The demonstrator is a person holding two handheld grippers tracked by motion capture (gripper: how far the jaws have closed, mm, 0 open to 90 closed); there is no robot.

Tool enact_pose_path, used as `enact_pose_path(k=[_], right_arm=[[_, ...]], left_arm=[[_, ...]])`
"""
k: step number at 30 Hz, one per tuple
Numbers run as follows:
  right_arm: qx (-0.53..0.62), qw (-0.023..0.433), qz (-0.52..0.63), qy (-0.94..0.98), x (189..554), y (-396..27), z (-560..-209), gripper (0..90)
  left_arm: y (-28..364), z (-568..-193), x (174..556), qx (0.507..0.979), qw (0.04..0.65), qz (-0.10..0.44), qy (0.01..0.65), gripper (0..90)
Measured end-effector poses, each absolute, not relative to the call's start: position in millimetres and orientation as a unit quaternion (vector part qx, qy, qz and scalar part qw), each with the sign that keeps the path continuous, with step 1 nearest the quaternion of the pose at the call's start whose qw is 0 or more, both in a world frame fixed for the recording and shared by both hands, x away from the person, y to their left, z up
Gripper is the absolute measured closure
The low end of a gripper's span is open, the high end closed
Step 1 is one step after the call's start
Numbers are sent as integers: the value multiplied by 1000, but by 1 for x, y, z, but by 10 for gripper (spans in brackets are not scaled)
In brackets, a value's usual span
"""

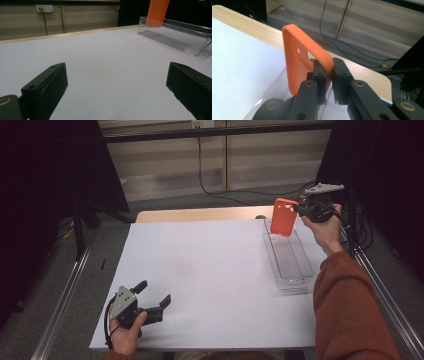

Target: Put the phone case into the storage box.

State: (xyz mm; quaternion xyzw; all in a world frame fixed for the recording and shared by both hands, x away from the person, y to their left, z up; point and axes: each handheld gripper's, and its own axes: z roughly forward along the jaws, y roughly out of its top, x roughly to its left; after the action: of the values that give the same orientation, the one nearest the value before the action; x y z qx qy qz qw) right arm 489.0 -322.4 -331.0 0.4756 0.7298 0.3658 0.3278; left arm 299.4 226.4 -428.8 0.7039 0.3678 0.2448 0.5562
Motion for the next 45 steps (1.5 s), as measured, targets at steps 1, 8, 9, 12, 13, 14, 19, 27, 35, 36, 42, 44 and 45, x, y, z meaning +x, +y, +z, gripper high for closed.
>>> enact_pose_path(k=[1,8,9,12,13,14,19,27,35,36,42,44,45], right_arm=[[476,328,363,730,491,-322,-333,820],[481,334,350,731,499,-320,-343,820],[481,335,348,731,501,-319,-344,820],[482,332,348,732,504,-318,-348,820],[481,330,348,733,505,-317,-349,820],[481,330,350,733,506,-317,-350,820],[482,328,351,732,510,-315,-354,820],[478,324,357,734,514,-315,-356,820],[476,315,352,742,524,-315,-354,819],[475,314,351,743,525,-315,-354,819],[475,309,349,747,532,-315,-352,815],[476,307,349,746,534,-314,-352,812],[478,307,350,744,535,-314,-352,811]], left_arm=[[226,-429,299,704,557,244,368,36],[226,-429,300,708,554,242,365,36],[226,-429,300,710,553,243,362,36],[226,-429,300,710,552,243,363,36],[226,-429,300,710,553,243,363,36],[226,-430,300,708,554,242,365,36],[225,-430,300,709,554,239,365,36],[223,-430,301,715,551,237,360,36],[224,-431,301,714,549,239,362,36],[224,-431,301,714,550,238,362,36],[224,-431,302,714,549,239,362,36],[224,-431,302,715,550,238,360,36],[224,-431,302,715,550,238,360,36]])
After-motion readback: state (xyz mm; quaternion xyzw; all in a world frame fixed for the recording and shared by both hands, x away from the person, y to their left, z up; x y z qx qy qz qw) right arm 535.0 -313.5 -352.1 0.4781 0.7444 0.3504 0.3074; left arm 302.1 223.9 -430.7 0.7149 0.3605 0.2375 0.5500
